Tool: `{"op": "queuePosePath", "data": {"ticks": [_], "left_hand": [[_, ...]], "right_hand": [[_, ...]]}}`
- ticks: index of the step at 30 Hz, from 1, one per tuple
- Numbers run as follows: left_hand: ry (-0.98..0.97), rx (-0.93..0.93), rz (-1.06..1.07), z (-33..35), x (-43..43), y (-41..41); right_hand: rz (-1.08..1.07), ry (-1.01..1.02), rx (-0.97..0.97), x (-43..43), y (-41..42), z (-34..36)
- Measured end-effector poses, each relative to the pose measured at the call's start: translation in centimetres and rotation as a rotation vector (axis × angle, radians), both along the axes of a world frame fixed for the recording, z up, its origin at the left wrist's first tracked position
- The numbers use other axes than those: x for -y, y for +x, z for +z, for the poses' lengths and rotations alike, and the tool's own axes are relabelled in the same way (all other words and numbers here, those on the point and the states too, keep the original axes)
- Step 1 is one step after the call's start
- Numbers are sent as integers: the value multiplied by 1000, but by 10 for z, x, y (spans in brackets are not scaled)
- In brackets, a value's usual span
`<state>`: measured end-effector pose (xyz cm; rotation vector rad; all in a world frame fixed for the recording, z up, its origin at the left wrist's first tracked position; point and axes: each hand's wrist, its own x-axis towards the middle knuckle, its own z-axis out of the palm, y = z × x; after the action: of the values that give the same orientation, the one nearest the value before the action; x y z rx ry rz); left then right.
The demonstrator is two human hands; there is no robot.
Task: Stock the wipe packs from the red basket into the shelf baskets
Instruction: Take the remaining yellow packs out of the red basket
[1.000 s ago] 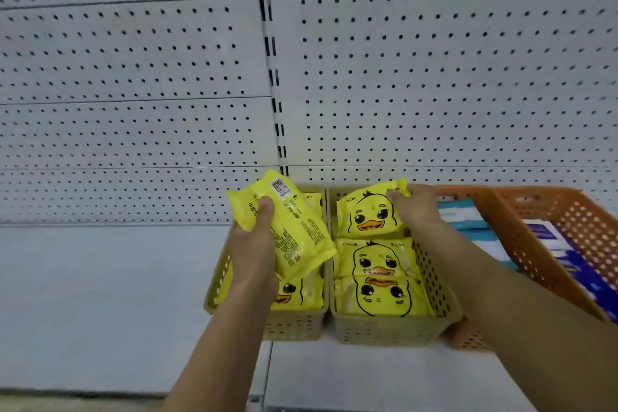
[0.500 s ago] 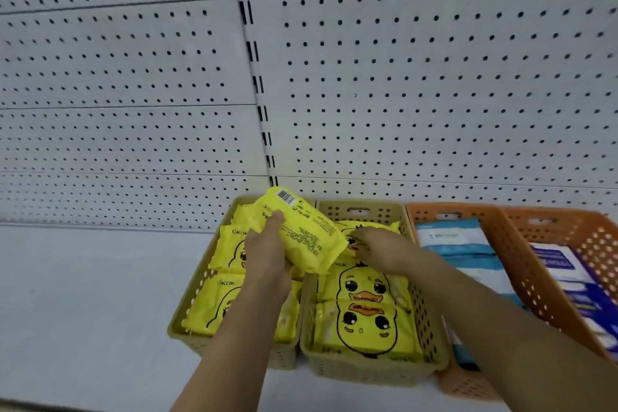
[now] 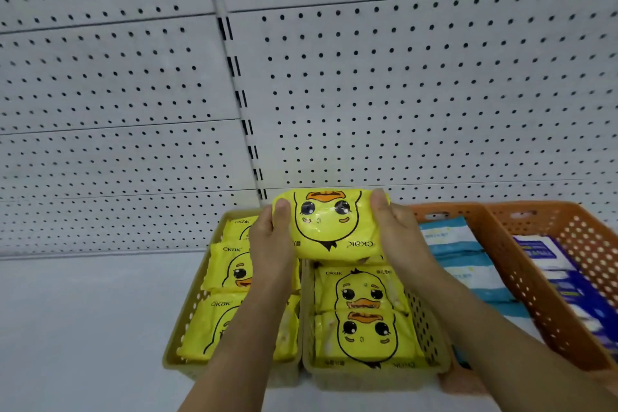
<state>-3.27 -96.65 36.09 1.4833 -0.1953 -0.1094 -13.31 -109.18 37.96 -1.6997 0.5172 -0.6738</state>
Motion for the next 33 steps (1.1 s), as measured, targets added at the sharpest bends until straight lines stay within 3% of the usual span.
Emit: {"op": "queuePosePath", "data": {"ticks": [2,5,8,10,13,17,25,30,31,33], "left_hand": [[-2,60,18,3,0,-4],[-53,-108,-34,4,0,-10],[41,-189,-182,0,-5,-17],[208,-71,-270,-10,-9,-13],[580,275,-312,-35,-15,0],[881,378,-384,-51,-21,-2],[1242,888,-572,-52,-15,-14],[1400,933,-635,-49,-13,-13],[1399,940,-640,-48,-14,-12],[1379,945,-650,-47,-16,-13]], "right_hand": [[-82,104,-92,8,-1,-5],[-120,244,-145,23,2,-17],[-152,319,-150,36,-1,-29],[-169,220,-188,43,-6,-37],[-192,-3,-292,38,-15,-33],[-212,-201,-482,36,-8,-52],[-217,-507,-723,9,4,-58],[-127,-1125,-749,-6,-14,-68],[-58,-1124,-766,-9,-17,-70],[79,-899,-856,-12,-19,-73]]}}
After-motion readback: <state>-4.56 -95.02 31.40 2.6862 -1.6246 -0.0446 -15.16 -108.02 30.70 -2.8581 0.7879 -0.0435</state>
